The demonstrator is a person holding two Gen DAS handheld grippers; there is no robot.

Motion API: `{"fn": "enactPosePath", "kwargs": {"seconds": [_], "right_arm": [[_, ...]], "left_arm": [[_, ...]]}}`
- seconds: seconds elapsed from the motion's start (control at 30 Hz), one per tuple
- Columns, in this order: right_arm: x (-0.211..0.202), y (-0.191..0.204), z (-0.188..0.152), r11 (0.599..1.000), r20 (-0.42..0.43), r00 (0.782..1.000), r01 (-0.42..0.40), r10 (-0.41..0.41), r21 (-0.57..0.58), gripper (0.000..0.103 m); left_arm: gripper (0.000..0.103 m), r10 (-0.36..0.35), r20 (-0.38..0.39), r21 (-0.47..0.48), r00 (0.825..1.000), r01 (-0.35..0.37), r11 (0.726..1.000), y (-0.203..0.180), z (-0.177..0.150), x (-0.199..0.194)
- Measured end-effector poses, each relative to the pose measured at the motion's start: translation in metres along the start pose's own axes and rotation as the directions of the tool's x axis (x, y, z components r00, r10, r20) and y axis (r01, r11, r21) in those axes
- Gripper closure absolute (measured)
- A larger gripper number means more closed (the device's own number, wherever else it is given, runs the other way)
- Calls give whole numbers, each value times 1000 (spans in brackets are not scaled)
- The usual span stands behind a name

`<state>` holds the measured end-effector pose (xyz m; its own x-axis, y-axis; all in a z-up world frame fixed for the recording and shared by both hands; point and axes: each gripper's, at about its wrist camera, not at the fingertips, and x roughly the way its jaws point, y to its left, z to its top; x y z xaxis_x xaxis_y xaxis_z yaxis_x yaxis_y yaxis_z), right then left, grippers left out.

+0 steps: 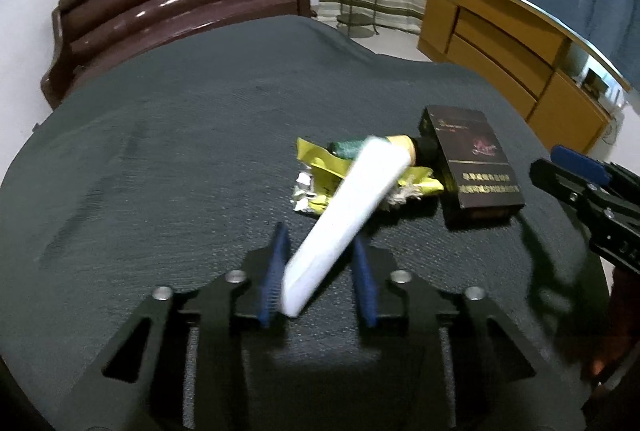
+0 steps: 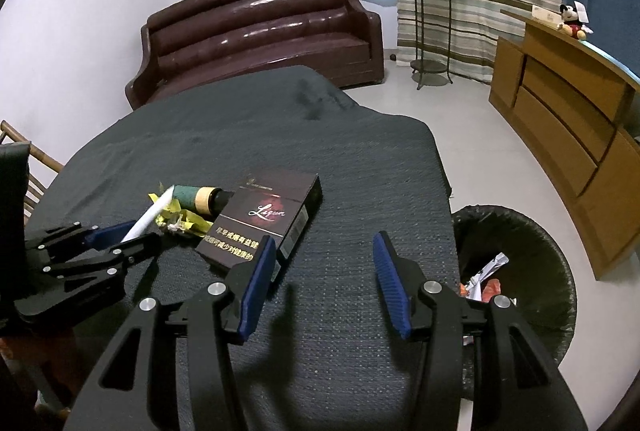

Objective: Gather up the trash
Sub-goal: 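Grasp the white paper tube with the left tool and lift it, then grasp the dark cigarette box with the right tool and lift it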

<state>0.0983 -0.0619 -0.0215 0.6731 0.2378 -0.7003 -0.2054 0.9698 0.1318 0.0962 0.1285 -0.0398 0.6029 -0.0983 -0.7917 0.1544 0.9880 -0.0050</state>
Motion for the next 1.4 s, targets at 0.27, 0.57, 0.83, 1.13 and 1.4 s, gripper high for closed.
{"fn": "enactPosePath", "kwargs": {"seconds": [0.27, 0.57, 0.83, 1.13, 1.4], "right_arm": [[2, 1, -1, 1000, -5, 1000, -4, 4, -3, 53], [9, 11, 4, 1000, -13, 1000, -27, 27, -7, 52], [21, 35, 10, 999, -39, 998, -46, 46, -13, 46], [29, 49, 10, 998, -57, 998, 18, -22, -60, 40], [23, 32, 11, 998, -69, 996, 60, -62, -32, 39]], "left_arm": [[90, -31, 11, 23, 999, 30, 999, -2, -7, -5], [90, -22, 35, -28, 999, 23, 999, 11, -14, -21], [90, 31, 45, -89, 999, -27, 996, 42, -20, -31], [90, 31, 51, -117, 998, -25, 993, 51, -23, -34], [90, 28, 49, -125, 998, -22, 992, 55, -26, -33]]}}
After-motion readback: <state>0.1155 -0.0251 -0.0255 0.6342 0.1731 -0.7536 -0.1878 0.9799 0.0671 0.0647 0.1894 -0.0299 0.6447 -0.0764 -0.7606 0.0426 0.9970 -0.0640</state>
